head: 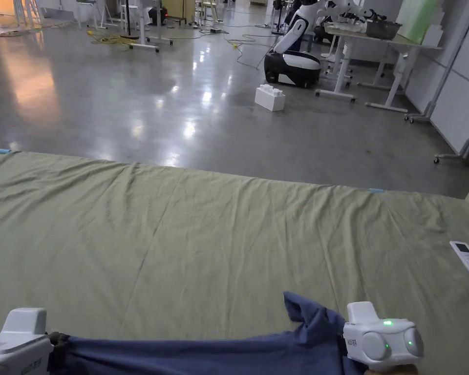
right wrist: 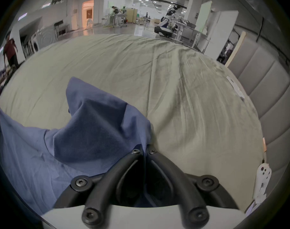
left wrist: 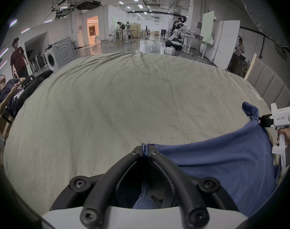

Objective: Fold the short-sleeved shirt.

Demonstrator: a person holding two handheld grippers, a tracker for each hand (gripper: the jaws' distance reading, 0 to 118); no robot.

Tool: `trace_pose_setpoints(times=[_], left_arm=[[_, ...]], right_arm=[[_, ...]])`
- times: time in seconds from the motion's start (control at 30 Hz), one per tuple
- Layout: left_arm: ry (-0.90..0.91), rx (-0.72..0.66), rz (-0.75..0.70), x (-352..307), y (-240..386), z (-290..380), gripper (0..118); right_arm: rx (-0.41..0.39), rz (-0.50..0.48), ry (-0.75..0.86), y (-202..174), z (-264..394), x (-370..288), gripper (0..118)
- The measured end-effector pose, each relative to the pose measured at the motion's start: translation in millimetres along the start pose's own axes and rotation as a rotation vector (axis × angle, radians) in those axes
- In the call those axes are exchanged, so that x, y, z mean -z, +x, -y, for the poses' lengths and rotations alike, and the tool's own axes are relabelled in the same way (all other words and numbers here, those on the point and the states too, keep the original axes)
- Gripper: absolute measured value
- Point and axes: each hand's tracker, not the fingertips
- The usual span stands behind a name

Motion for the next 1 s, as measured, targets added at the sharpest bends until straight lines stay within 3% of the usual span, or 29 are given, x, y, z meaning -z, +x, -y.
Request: trace_pose_setpoints(times=[0.03, 0.17, 0.3, 1.0], left_arm=[[0.002, 0.000, 0.000, 0, -1, -1, 5], [0.011, -0.006, 0.005, -9, -3, -5, 5], [0.046, -0.022, 0.020, -26, -3, -14, 5], [0.402, 0.026, 0.079, -210, 11, -124, 4]], right_arm=[[0.025, -0.031, 0.001, 2, 2, 1, 2], [0.093, 0.028, 0.078, 12, 8, -22, 2], [0.140, 0.027, 0.176, 27, 10, -62, 2], [0.208, 0.105, 0.620, 71, -39, -319, 2]])
